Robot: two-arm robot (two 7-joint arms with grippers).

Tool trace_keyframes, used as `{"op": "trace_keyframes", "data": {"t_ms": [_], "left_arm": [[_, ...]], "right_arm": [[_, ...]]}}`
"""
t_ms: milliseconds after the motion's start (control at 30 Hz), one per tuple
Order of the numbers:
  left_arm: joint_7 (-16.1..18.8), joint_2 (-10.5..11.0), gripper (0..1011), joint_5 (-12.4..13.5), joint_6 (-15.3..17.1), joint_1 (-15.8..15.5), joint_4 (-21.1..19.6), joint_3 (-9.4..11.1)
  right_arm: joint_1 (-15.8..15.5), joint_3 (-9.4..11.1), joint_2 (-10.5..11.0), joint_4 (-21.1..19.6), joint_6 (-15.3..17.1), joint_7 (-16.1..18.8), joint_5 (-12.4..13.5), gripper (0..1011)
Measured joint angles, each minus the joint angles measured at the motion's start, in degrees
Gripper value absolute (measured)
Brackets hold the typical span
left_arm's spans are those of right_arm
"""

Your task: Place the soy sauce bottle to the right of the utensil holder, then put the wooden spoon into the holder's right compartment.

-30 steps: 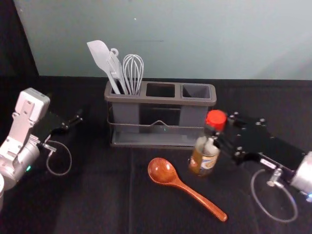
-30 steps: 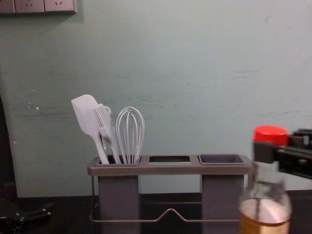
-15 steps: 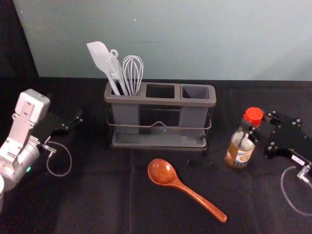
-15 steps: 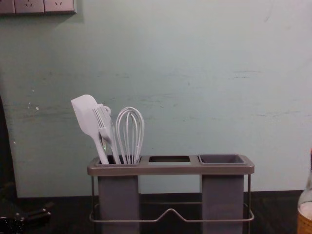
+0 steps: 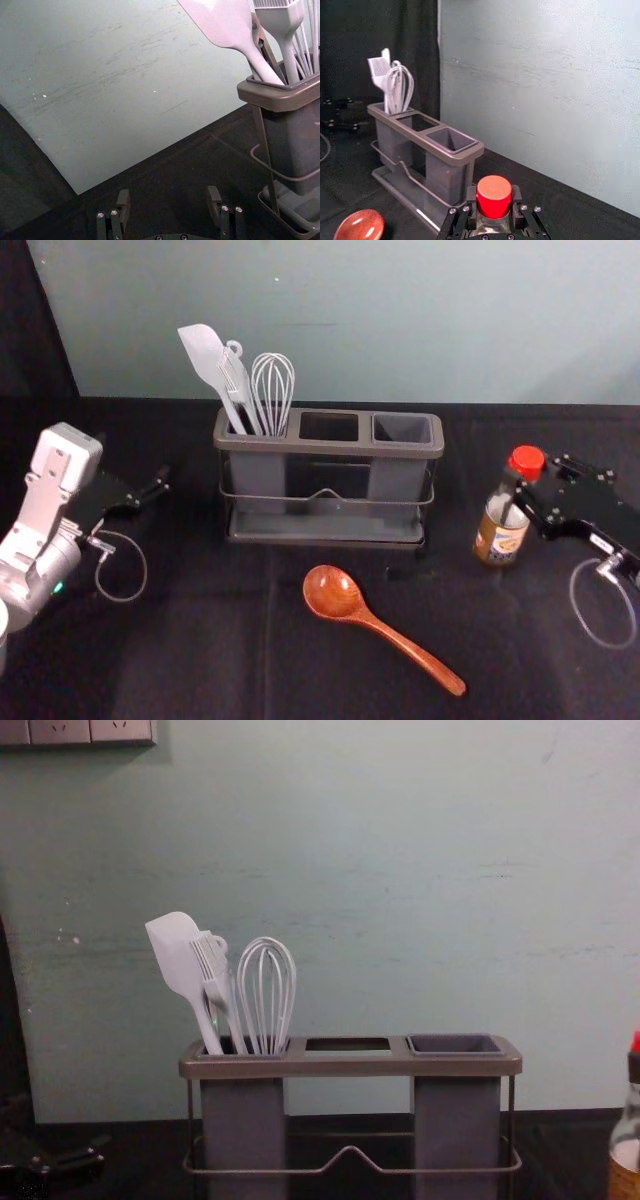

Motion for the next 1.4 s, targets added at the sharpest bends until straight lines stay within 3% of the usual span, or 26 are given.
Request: {"op": "trace_keyframes", "data": {"t_ms": [367,967,1400], "left_arm": [[0.00,0.00,1005,0.00,0.00,0.00,0.00,0.00],[0.00,0.00,1005,0.00,0.00,0.00,0.00,0.00],[0.00,0.00,1005,0.00,0.00,0.00,0.00,0.00]], "right_arm": [[6.75,-2.94,-3.93,6.45,0.46,1.07,-1.41,387],[11.33,-4.85,-7.03,11.10,1.06,1.72,-1.33,387],[12.93,-5.25,-7.80,13.75,0.79,1.69,-1.30,387]]}}
